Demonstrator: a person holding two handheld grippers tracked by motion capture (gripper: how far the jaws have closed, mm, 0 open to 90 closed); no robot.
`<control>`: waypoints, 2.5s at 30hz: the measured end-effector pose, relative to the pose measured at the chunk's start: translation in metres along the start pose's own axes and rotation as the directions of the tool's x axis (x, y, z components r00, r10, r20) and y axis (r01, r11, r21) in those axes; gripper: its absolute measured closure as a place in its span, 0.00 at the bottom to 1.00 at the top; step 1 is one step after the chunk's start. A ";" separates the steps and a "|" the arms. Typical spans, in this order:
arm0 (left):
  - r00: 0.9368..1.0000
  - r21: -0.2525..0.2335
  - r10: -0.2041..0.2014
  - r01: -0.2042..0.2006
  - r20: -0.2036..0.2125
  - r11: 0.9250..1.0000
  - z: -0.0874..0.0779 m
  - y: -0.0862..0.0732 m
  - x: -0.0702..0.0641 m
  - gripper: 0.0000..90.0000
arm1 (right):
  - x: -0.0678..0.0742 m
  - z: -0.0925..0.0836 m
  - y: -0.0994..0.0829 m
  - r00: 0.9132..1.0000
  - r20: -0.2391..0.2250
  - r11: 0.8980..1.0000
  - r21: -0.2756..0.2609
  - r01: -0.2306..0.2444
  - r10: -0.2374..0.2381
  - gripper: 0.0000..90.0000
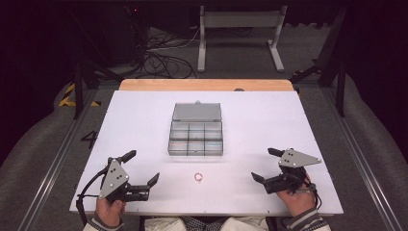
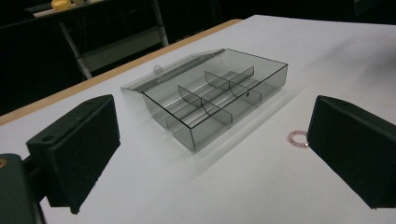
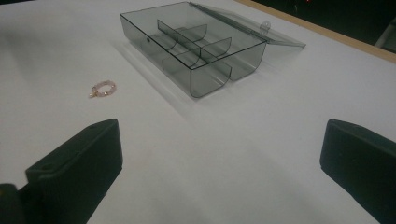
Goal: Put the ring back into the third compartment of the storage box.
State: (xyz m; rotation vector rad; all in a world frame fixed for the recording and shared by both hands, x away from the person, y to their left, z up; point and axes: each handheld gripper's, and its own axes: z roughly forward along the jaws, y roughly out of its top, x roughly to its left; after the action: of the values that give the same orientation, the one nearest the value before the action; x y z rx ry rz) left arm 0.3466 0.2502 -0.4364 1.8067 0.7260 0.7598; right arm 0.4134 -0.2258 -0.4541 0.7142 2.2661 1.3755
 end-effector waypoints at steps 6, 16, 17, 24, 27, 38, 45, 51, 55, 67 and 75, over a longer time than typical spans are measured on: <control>1.000 0.002 0.002 -0.002 0.003 1.000 0.001 0.000 0.001 0.03 | 0.002 -0.002 0.002 1.000 -0.002 1.000 -0.010 0.000 0.000 0.00; 1.000 0.006 0.012 -0.012 -0.003 1.000 0.000 0.000 -0.001 0.03 | 0.004 -0.002 0.005 1.000 -0.026 1.000 -0.013 -0.004 0.004 0.01; 1.000 0.007 0.005 -0.005 -0.003 1.000 0.000 0.000 -0.001 0.03 | 0.004 -0.002 0.006 1.000 -0.023 1.000 -0.011 -0.002 0.002 0.01; 1.000 0.010 0.017 -0.017 -0.015 1.000 0.000 0.001 -0.001 0.03 | 0.006 -0.002 0.010 1.000 -0.017 1.000 0.014 0.017 -0.017 0.01; 1.000 0.011 0.014 -0.014 -0.014 1.000 0.000 0.001 -0.001 0.03 | 0.006 -0.002 0.012 0.999 -0.027 1.000 0.014 0.016 -0.016 0.02; 1.000 0.021 0.016 -0.016 -0.006 1.000 0.002 0.000 -0.002 0.04 | 0.011 0.009 0.028 0.997 -0.077 1.000 0.018 0.013 -0.012 0.02; 1.000 0.020 0.013 -0.013 -0.001 1.000 0.002 0.000 -0.001 0.04 | 0.017 0.020 0.039 0.995 -0.097 0.999 0.027 0.027 -0.024 0.02; 1.000 0.020 0.012 -0.012 0.002 1.000 0.001 0.000 -0.001 0.04 | 0.024 0.030 0.048 0.992 -0.116 0.998 0.030 0.046 -0.042 0.02; 1.000 0.022 0.010 -0.010 0.003 1.000 0.002 0.000 -0.001 0.04 | 0.024 0.031 0.050 0.990 -0.138 0.999 0.024 0.033 -0.030 0.02; 1.000 0.027 0.005 -0.005 0.004 1.000 0.002 0.000 -0.001 0.04 | 0.029 0.033 0.059 0.976 -0.214 0.997 0.078 -0.009 0.025 0.11; 1.000 0.027 0.003 -0.003 0.005 1.000 0.002 0.000 0.000 0.04 | 0.036 0.046 0.067 0.973 -0.229 0.991 0.133 -0.008 0.039 0.21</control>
State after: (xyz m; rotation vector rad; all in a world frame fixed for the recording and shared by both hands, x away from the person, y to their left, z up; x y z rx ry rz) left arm 0.3481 0.2488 -0.4374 1.8332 0.7339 0.7504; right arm 0.4253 -0.1464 -0.4169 0.6530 2.5573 1.3934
